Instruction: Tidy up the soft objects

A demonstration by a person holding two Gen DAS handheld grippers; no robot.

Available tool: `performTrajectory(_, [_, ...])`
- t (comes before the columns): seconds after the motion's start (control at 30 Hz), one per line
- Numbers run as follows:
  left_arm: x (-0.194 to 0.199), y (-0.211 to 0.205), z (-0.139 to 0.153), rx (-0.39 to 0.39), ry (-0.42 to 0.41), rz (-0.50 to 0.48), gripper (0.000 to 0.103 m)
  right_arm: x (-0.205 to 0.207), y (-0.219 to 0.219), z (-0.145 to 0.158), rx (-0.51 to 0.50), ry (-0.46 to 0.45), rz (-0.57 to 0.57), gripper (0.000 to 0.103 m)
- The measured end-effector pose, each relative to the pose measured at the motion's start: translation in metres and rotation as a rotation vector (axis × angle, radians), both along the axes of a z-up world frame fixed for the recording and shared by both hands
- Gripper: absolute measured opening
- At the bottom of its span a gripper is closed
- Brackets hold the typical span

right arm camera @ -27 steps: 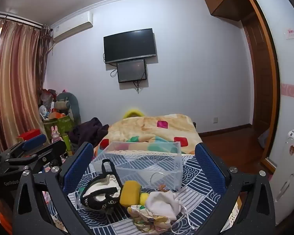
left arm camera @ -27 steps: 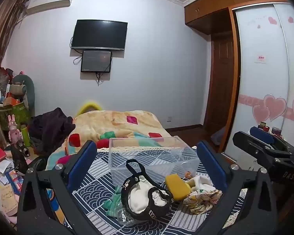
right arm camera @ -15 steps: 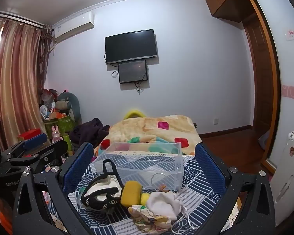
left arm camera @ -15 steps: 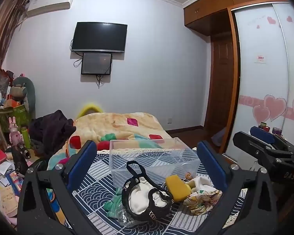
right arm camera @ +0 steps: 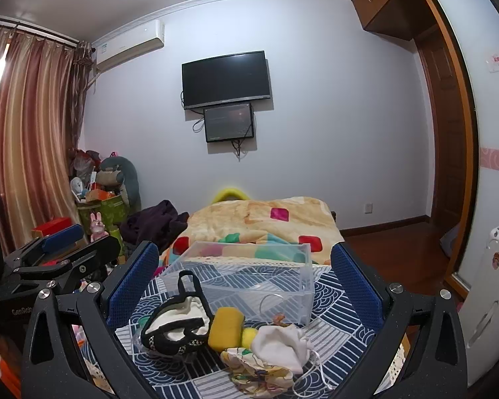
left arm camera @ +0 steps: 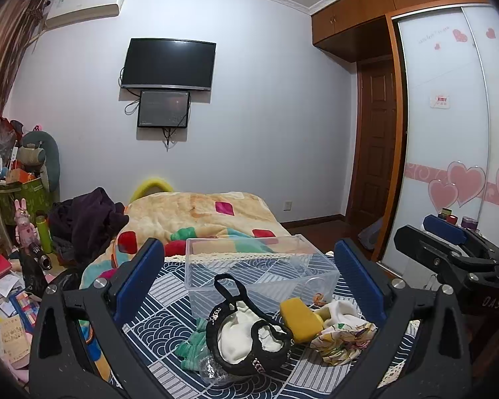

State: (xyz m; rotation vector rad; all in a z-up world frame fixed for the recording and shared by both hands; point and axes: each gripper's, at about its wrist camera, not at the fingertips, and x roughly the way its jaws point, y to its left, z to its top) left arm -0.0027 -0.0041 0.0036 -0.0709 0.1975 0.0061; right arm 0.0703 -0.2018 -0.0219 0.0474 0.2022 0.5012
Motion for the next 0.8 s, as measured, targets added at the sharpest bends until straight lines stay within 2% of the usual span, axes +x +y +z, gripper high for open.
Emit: performTrajectory(0.8, [-0.0013, -0.0008, -0.0005, 0.005, -0.003, 0.004, 0.103, -0.0024, 0.0029, 0.0005, 0.0, -0.008, 0.002, 0.103])
